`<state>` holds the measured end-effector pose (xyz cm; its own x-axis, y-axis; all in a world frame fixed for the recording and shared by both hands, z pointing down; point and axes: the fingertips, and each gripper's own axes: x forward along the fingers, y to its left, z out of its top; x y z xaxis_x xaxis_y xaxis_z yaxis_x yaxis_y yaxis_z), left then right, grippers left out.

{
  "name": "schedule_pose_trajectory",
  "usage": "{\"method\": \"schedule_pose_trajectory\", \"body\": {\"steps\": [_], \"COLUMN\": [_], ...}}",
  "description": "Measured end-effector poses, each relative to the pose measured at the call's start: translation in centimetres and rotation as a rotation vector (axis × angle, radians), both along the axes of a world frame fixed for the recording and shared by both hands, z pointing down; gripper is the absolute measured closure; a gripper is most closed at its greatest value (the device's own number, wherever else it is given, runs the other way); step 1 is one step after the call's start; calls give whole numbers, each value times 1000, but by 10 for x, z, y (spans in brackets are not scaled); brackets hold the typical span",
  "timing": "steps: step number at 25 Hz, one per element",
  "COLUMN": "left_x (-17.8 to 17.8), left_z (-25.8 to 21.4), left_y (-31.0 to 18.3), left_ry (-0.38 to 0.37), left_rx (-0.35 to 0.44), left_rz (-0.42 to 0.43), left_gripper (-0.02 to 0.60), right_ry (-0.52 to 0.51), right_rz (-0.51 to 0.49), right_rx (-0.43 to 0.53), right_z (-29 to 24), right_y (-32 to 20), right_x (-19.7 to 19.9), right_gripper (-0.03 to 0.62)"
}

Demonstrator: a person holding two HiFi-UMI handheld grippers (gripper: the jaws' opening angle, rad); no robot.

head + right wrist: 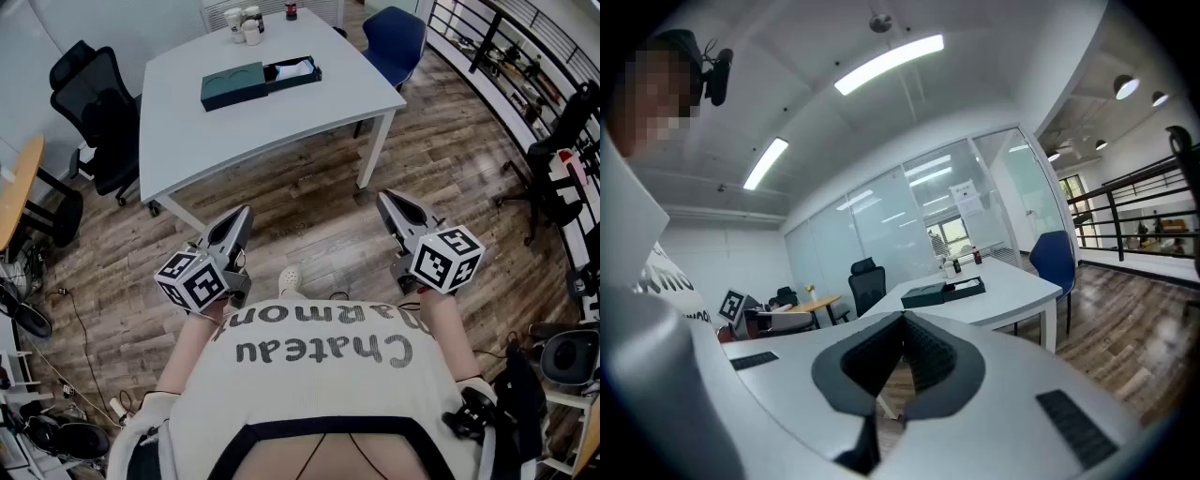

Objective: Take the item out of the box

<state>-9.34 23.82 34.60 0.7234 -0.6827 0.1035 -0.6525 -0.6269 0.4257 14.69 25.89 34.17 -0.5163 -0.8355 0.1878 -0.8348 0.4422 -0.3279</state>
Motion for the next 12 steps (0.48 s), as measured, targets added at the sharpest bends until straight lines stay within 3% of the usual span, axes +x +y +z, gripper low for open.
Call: {"method": "schedule_pose_trajectory", "body": {"steps": [6, 12], "left_x": [1, -3], "left_z": [0, 12], "left_y": [-3, -4], "left_ry": [24, -6], "left_rx": [-18, -34], "left_rz": [-17, -23], "left_gripper": [583, 583], "right_ry": [-3, -12], "right_rz": [-12, -20], "right_rx": [-14, -56], "right_z": [7, 28], "right_y": [-3, -14], "right_x": [1, -8], "right_gripper": [595, 594]}}
